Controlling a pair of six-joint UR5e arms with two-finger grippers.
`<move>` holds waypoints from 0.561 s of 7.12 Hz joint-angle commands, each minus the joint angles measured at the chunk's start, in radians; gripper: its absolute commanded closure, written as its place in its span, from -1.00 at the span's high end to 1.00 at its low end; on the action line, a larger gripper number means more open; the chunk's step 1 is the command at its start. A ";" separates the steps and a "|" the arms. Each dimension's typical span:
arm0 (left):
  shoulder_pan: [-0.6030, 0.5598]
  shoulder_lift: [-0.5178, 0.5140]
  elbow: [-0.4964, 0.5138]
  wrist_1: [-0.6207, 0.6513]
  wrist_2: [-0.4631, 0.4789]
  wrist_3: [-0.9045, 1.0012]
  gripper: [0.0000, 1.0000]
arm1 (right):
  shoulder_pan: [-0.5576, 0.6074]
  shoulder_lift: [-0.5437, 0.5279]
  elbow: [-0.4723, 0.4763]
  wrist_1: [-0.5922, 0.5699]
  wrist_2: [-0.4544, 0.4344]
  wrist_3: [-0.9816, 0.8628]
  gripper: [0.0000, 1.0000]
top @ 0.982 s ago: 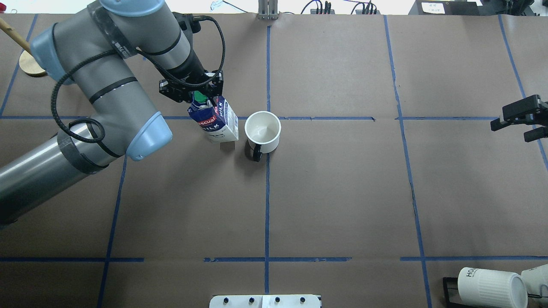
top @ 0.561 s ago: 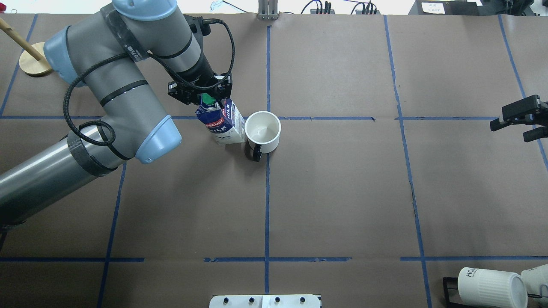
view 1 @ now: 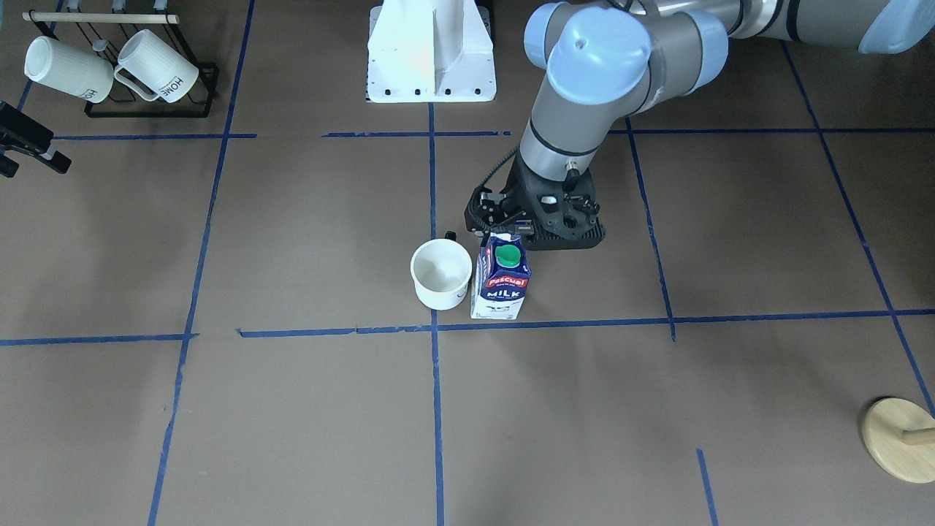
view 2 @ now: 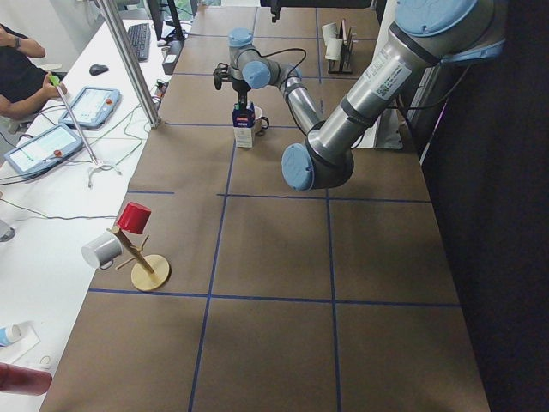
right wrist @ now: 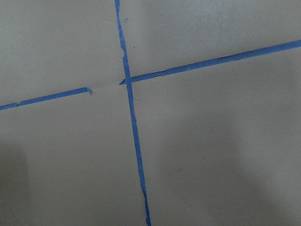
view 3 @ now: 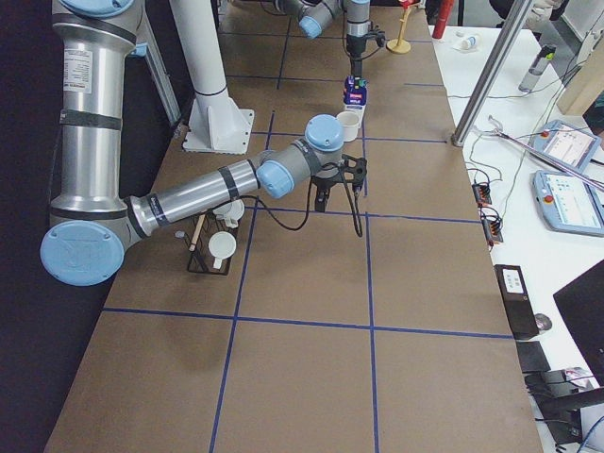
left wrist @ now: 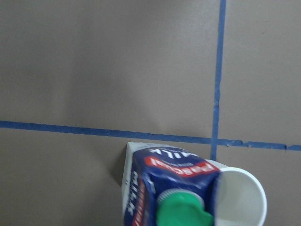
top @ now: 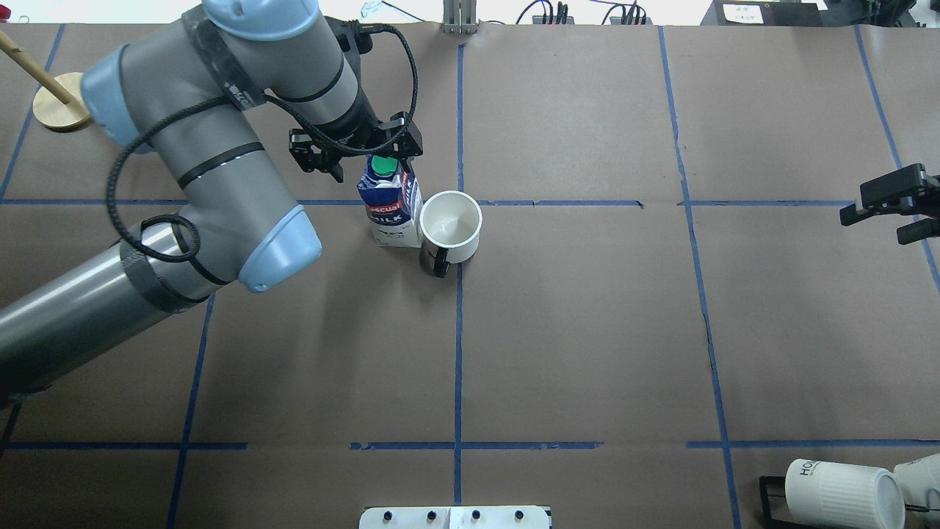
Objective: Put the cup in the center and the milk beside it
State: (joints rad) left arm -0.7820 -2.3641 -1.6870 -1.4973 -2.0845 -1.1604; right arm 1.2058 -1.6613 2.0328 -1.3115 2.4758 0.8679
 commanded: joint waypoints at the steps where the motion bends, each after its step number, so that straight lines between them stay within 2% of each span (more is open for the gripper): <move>1: -0.060 0.064 -0.214 0.119 -0.005 0.011 0.99 | 0.000 0.000 -0.002 0.000 -0.002 -0.001 1.00; 2: -0.087 0.159 -0.315 0.140 -0.008 0.078 1.00 | 0.000 0.000 -0.003 0.000 -0.003 -0.001 1.00; 4: -0.184 0.305 -0.454 0.271 -0.069 0.369 1.00 | 0.003 -0.005 0.000 0.000 -0.005 -0.003 1.00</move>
State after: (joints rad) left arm -0.9123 -2.1515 -2.0560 -1.2903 -2.1226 -0.9449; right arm 1.2072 -1.6633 2.0305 -1.3116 2.4720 0.8663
